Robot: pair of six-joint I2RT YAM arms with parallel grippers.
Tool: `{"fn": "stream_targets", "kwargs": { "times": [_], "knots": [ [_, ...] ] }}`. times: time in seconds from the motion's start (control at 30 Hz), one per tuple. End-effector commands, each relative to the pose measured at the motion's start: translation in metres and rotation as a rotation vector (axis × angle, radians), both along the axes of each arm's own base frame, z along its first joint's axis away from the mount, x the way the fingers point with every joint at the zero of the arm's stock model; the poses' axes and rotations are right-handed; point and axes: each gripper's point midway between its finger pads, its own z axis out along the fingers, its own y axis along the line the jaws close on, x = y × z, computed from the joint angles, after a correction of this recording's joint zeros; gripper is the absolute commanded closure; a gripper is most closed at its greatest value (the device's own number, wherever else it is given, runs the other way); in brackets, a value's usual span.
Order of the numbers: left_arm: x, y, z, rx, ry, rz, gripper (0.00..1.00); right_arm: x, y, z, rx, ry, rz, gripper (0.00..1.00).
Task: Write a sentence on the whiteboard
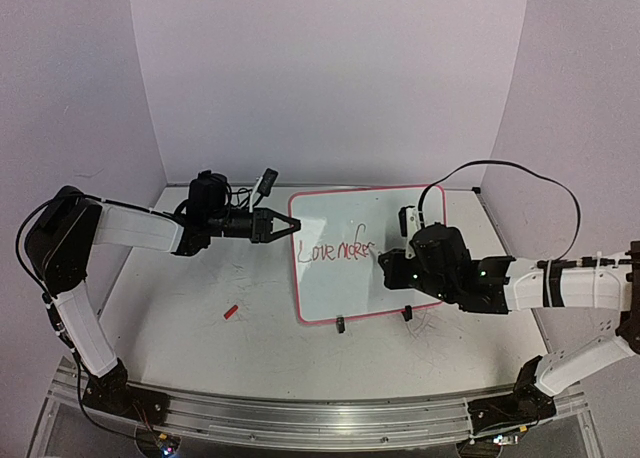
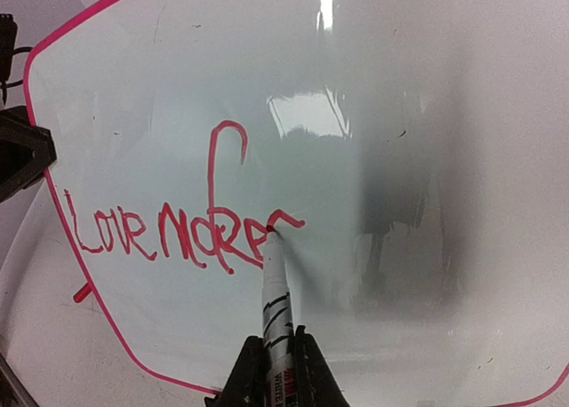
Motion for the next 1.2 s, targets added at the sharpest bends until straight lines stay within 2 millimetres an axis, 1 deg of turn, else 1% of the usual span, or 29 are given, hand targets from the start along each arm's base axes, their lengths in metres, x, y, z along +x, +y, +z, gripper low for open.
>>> {"fn": "stream_targets", "kwargs": {
  "times": [0.0, 0.2, 0.37, 0.57, 0.8, 0.9, 1.03, 1.07, 1.17],
  "knots": [
    [0.009, 0.005, -0.006, 0.039, -0.03, 0.052, 1.0, -0.003, -0.017, -0.012, -0.041, 0.027, -0.052, 1.0],
    [0.009, 0.004, -0.006, 0.039, -0.029, 0.051, 1.0, -0.005, -0.025, -0.013, -0.048, 0.03, -0.082, 1.0],
    [0.009, 0.005, -0.006, 0.039, -0.028, 0.051, 1.0, -0.007, -0.026, -0.016, -0.053, 0.041, -0.077, 1.0],
    [0.009, 0.005, -0.006, 0.04, -0.027, 0.052, 1.0, -0.011, -0.016, -0.022, -0.057, 0.056, -0.038, 1.0],
    [0.008, 0.005, -0.005, 0.039, -0.029, 0.053, 1.0, -0.008, -0.004, -0.02, -0.04, 0.048, -0.018, 1.0],
    [0.008, 0.005, -0.006, 0.04, -0.028, 0.053, 1.0, -0.003, -0.001, -0.014, -0.035, 0.033, -0.024, 1.0],
    [0.008, 0.005, -0.006, 0.041, -0.028, 0.055, 1.0, -0.002, 0.001, 0.014, 0.009, -0.026, -0.012, 1.0],
    [0.008, 0.005, -0.006, 0.041, -0.028, 0.055, 1.0, -0.006, -0.002, 0.023, 0.029, -0.043, 0.0, 1.0],
    [0.008, 0.006, -0.006, 0.042, -0.031, 0.059, 1.0, -0.018, -0.017, 0.037, 0.053, -0.092, 0.019, 1.0]
  ]
}}
